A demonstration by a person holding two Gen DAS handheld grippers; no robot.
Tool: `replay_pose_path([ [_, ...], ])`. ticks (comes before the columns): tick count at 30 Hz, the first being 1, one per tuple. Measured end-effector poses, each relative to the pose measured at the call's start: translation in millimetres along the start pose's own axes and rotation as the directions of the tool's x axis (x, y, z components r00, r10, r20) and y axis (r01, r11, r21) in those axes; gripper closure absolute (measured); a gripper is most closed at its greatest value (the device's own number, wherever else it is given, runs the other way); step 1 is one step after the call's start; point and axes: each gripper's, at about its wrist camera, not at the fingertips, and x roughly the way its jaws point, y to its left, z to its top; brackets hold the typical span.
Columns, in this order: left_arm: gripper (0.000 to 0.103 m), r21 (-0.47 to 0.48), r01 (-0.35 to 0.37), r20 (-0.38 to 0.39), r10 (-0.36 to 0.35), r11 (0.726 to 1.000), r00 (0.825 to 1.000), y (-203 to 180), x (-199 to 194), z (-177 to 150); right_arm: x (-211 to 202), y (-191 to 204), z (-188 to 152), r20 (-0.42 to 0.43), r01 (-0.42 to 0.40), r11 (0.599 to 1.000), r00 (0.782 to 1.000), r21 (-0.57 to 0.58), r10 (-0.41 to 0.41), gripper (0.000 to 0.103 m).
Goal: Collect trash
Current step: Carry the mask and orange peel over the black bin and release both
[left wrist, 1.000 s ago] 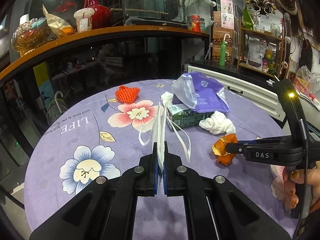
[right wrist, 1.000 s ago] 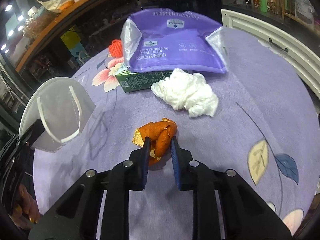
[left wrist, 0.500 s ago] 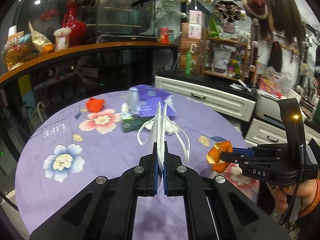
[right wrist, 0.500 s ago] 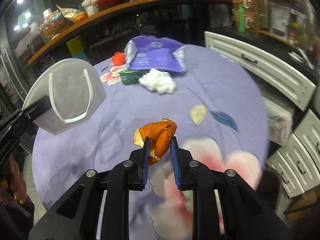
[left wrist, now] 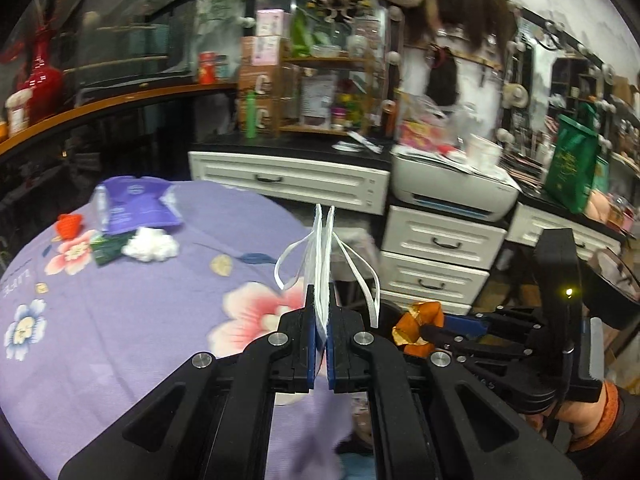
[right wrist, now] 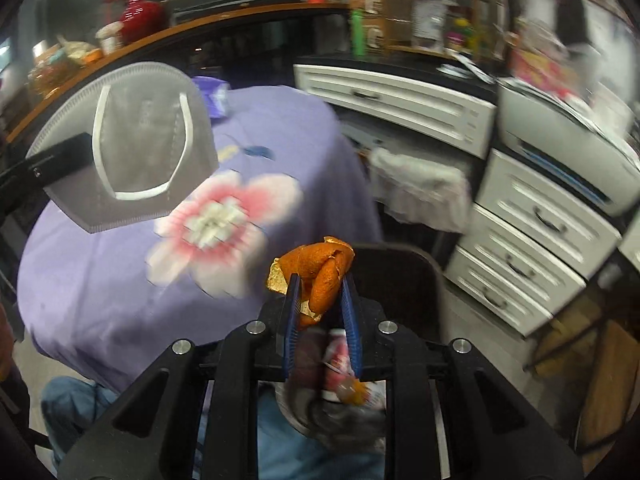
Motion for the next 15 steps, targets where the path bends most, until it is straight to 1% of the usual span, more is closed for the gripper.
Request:
replay_pose_path([
  [1,0.099,0.01,0.023,-0.01,-0.023,1.0,1.0,-12,6,-1,-2,-7,-5,-0.002,0.012,1.0,1.0,0.011,-0.012,0.082],
  [4,0.099,0.046,0.064,-0.041,-0.062,0.997,0.997,-39,22,-6,-7,-30,-24,-0.01,0.052,0.997,0.999,0.049,-0.051,0.082],
  [6,0.099,0.067,0.083,-0.073,-0.078,0.994,0.994,-56,36,-12,-9,-43,-34,-0.02,0.066,0.995,0.998,0.077,-0.064,0.082],
  [9,0.099,0.074,0.108,-0.128,-0.098,0.991,0.987,-73,59,-23,-9,-56,-46,-0.034,0.085,0.99,0.996,0.113,-0.081,0.082],
  [15,0.099,0.083,0.115,-0.25,-0.091,0.99,0.964,-93,102,-54,-6,-81,-73,-0.071,0.114,0.977,0.992,0.179,-0.103,0.082],
])
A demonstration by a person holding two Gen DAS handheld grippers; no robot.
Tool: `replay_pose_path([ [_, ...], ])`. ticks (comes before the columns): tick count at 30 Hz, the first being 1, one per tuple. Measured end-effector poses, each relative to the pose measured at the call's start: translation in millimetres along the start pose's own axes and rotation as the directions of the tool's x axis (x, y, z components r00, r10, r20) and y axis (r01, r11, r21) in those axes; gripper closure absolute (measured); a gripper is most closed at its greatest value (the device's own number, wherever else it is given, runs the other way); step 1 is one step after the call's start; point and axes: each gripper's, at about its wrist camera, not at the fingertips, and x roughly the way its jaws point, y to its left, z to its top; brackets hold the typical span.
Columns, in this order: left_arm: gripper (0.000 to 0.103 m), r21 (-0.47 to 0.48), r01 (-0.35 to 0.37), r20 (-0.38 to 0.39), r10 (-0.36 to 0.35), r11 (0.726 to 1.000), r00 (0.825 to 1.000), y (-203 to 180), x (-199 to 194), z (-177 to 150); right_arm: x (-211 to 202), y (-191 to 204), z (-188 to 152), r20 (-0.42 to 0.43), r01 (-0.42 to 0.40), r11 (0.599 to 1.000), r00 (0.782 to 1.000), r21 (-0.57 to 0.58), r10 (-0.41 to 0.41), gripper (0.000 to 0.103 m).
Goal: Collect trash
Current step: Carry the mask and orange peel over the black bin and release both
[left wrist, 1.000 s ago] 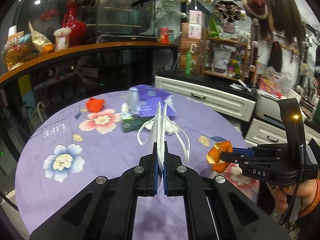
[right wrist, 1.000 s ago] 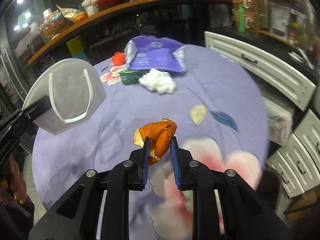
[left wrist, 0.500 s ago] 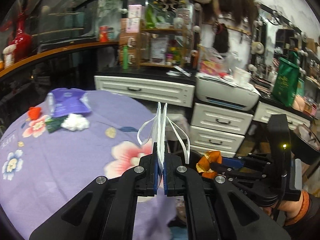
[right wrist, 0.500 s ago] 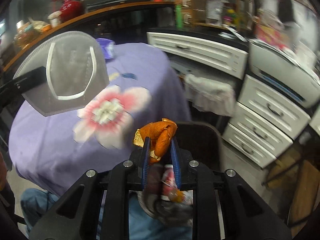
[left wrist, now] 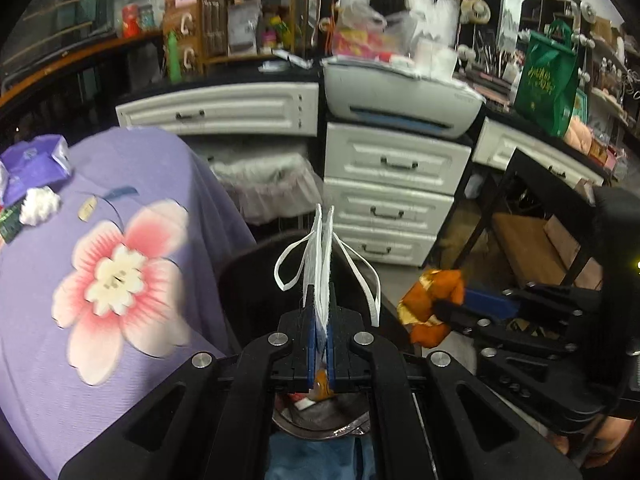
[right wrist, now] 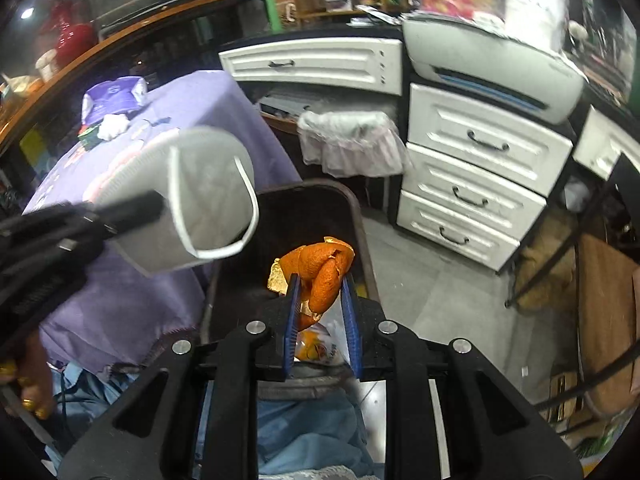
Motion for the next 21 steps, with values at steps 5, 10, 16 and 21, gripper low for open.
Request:
replay_pose_path([
  [5,0.099,0.01,0.0,-0.073,0.0,1.0,0.997,-6,29,-12,4,-10,-13,-0.017,0.034,0.999,0.999,0.015,-0.034,0.082],
  [10,0.098,0.036,0.0,-0.134,0.004,0.999,0.991,-10,54,-21,10,-23,-21,-0.037,0.048,0.998,0.998,0.049,-0.046,0.082],
  [16,0.053,0.037,0.0,-0.163,0.006,0.999,0.987,-10,63,-27,15,-31,-30,-0.059,0.066,0.996,0.996,0.065,-0.062,0.082],
  [21,0.045,0.026,-0.005,-0.137,0.008,1.0,0.991,-9,53,-25,21,-31,-30,-0.07,0.051,0.996,0.997,0.074,-0.046,0.082],
])
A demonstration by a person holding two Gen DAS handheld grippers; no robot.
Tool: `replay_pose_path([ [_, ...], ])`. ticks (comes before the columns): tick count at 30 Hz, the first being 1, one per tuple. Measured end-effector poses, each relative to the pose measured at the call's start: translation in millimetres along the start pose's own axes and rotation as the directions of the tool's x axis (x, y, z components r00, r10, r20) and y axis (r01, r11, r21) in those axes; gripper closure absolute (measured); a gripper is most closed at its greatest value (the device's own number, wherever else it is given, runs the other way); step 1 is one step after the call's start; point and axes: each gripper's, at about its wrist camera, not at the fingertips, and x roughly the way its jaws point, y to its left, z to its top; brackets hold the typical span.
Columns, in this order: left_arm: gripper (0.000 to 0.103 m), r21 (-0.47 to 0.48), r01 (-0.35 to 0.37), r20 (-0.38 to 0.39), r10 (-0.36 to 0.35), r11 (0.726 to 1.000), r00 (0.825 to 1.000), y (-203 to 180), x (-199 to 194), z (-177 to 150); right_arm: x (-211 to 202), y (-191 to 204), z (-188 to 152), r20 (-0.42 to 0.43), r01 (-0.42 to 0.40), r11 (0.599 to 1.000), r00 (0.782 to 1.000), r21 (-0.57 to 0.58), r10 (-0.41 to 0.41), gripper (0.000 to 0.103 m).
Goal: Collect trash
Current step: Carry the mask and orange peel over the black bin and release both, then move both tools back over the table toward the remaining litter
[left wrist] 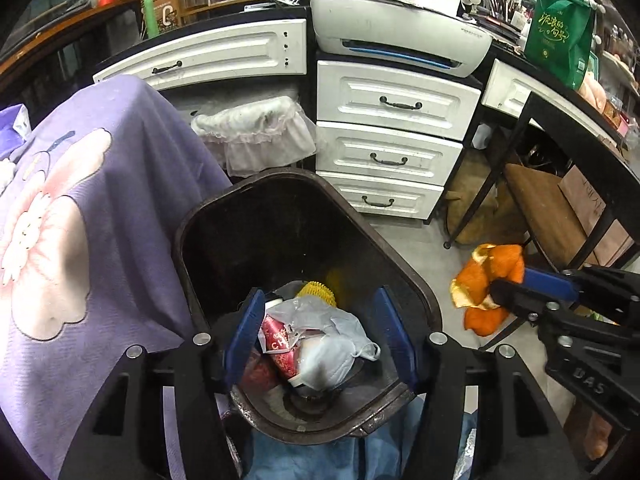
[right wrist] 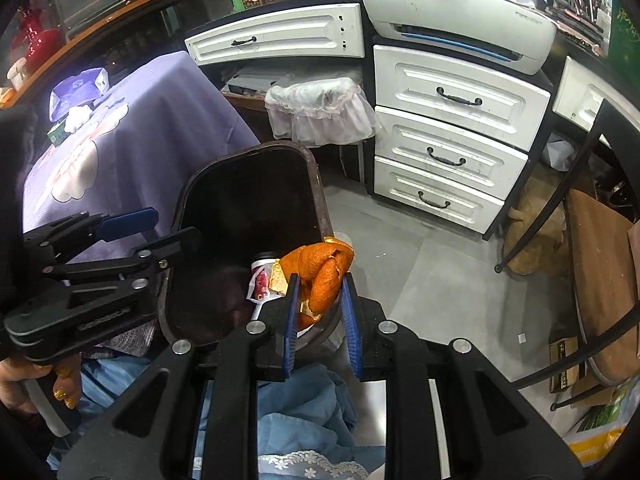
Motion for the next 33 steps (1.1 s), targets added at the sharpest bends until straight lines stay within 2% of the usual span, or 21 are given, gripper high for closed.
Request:
replay_pose_path([
  [11,0.033,-0.076,-0.031,0.121,0.04,0.997,0.992,14,-47,4,27,14,9,-0.064,-0.092,0.996,0.994,0.007,0.092,0.082],
  [25,0.026,-0.125,-0.04,0.216,0.067,0.991,0.974,26,-88,3,71,46,8,-0.139,-0.102,0.993,0.986,-0.064,0.093,0.081],
  [27,0.026,-0.131,-0.042,0.222,0.07,0.991,0.972,28,-91,2,75,48,9,-0.14,-0.105,0.992,0.986,-0.07,0.095,0.077],
  [28,0.025,-0.133,-0.043,0.224,0.072,0.99,0.972,29,-92,1,76,49,9,-0.139,-0.103,0.992,0.986,-0.071,0.093,0.069],
  [30,0.025,-0.139,-0.046,0.227,0.077,0.989,0.971,32,-94,0,77,50,9,-0.129,-0.095,0.993,0.988,-0.064,0.086,0.035],
  [33,0.023,-0.146,-0.055,0.231,0.088,0.988,0.969,38,-99,-4,72,50,11,-0.098,-0.086,0.995,0.992,-0.058,0.081,0.033],
])
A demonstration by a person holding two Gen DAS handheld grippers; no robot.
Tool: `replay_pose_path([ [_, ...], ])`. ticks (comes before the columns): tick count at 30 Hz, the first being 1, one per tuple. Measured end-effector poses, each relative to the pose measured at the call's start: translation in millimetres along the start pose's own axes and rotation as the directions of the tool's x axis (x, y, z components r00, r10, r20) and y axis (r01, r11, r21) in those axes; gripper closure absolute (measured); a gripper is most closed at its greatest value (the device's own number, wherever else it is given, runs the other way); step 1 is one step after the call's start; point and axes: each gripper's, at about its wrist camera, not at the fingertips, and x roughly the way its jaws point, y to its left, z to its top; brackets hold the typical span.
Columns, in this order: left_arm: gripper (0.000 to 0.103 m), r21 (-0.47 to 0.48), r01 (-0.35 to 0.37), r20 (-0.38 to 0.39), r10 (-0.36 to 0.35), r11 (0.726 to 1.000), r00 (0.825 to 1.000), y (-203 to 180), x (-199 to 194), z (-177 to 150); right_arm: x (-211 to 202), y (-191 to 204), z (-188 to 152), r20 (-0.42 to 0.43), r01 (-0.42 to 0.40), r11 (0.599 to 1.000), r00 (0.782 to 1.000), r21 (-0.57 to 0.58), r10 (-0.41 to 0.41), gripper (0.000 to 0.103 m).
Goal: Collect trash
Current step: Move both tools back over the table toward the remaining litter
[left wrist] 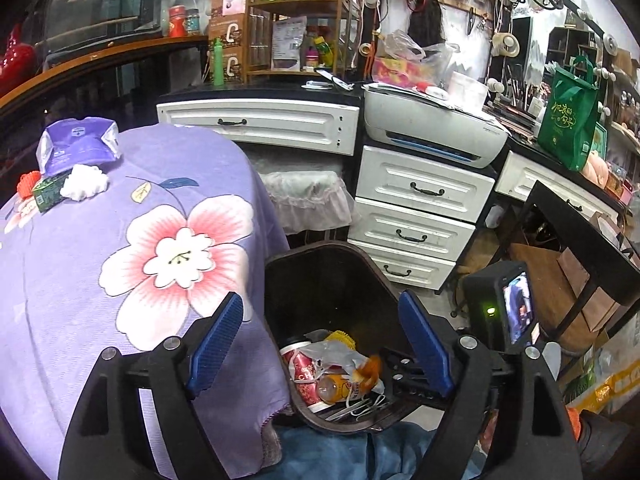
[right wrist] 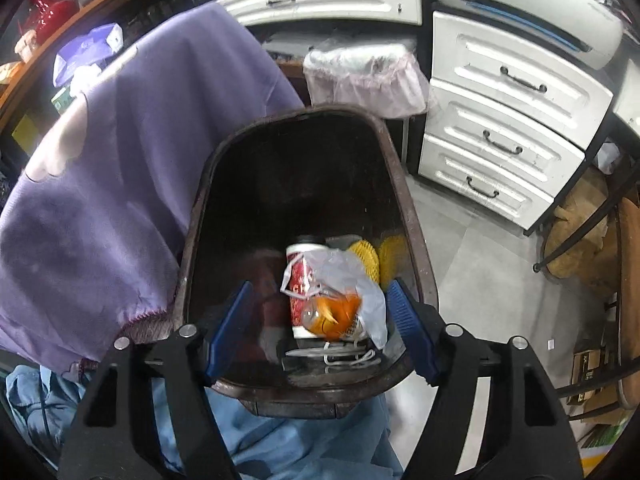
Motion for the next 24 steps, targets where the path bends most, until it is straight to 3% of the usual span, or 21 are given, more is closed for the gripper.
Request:
replay_pose_path([
  [12,0.018,-0.036,-0.101,0.018,0.101,0.994,0.995,44,-22,-2,-34,16,10,0.057,0.005,0.999,0.998,-0.041,-0.003,0.033],
  [24,0.015,-0.088,-0.166,-0.01,0.166,0.982,0.986,112,-45,7,-68,80,56,0.15,-0.089,0.982,0.982,-0.165,0.114,0.027],
])
